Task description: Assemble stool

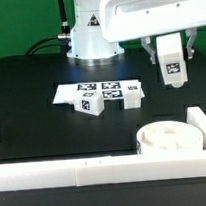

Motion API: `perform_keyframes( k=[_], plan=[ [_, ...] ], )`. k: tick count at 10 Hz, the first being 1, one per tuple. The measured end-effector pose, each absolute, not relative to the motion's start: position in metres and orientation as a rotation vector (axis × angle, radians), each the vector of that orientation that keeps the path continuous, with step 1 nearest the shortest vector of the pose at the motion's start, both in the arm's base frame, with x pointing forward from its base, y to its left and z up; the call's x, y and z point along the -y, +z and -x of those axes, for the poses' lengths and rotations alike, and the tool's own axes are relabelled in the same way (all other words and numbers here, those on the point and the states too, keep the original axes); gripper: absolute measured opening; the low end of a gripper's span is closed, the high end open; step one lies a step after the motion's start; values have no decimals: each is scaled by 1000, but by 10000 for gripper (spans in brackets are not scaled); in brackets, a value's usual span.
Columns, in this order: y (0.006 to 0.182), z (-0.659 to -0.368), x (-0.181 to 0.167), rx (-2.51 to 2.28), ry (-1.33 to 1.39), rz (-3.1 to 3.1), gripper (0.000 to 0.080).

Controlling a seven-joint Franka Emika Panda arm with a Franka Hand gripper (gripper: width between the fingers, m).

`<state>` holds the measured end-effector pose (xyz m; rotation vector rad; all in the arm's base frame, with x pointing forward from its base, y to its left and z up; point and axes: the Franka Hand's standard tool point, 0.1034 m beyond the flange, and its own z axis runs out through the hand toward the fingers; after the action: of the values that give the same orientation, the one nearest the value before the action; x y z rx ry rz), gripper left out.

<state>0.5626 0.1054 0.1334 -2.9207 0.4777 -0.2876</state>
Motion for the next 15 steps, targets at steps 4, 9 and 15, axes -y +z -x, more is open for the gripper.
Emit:
perform_keyframes(
  k=[4,9,15],
  plan=[
    [130,-558,-123,-394,-612,2859,332],
    [123,-598,-85,-10,-659,2971,332],
    [97,-626,-68,179,-885,2969,333]
  ],
)
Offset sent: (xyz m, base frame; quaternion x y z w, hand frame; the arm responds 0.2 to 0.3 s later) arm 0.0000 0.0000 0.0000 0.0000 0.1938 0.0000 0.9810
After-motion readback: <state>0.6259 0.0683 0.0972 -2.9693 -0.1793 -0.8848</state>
